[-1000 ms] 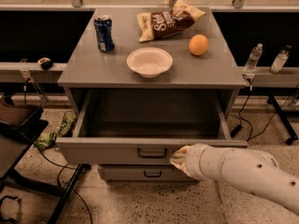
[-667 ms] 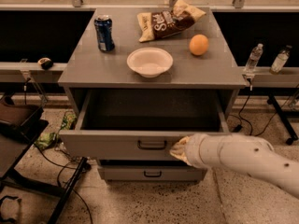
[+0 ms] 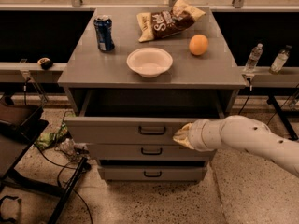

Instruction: Close top drawer

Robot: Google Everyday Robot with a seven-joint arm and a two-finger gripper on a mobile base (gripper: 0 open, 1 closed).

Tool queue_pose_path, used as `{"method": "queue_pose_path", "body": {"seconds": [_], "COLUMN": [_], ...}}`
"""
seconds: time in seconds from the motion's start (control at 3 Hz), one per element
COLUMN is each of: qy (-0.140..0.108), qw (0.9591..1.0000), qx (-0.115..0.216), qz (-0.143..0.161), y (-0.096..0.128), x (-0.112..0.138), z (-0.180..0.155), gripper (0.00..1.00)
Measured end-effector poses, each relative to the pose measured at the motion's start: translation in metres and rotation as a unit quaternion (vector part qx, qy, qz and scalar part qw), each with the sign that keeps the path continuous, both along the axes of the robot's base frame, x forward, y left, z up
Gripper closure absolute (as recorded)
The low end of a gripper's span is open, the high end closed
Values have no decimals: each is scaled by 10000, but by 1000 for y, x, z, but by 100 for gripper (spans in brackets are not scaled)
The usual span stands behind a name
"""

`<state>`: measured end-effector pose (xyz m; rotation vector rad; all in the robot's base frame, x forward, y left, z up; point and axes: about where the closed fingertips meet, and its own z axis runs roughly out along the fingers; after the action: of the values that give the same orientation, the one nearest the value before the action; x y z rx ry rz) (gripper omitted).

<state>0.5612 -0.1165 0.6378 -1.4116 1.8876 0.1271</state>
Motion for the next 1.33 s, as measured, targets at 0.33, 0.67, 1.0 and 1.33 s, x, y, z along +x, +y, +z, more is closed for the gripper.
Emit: {"method": "queue_pose_path", "body": {"seconds": [0.33, 0.67, 1.0, 1.33], "qy": [94, 197, 199, 199], "qw": [10000, 9998, 9998, 9998], "qx": [16, -19, -21, -21], "qz": [-25, -2, 1, 1], "y": [-4, -6, -6, -6], "x": [20, 37, 38, 38], "z": [-3, -5, -4, -4], "gripper": [100, 100, 83, 59]}}
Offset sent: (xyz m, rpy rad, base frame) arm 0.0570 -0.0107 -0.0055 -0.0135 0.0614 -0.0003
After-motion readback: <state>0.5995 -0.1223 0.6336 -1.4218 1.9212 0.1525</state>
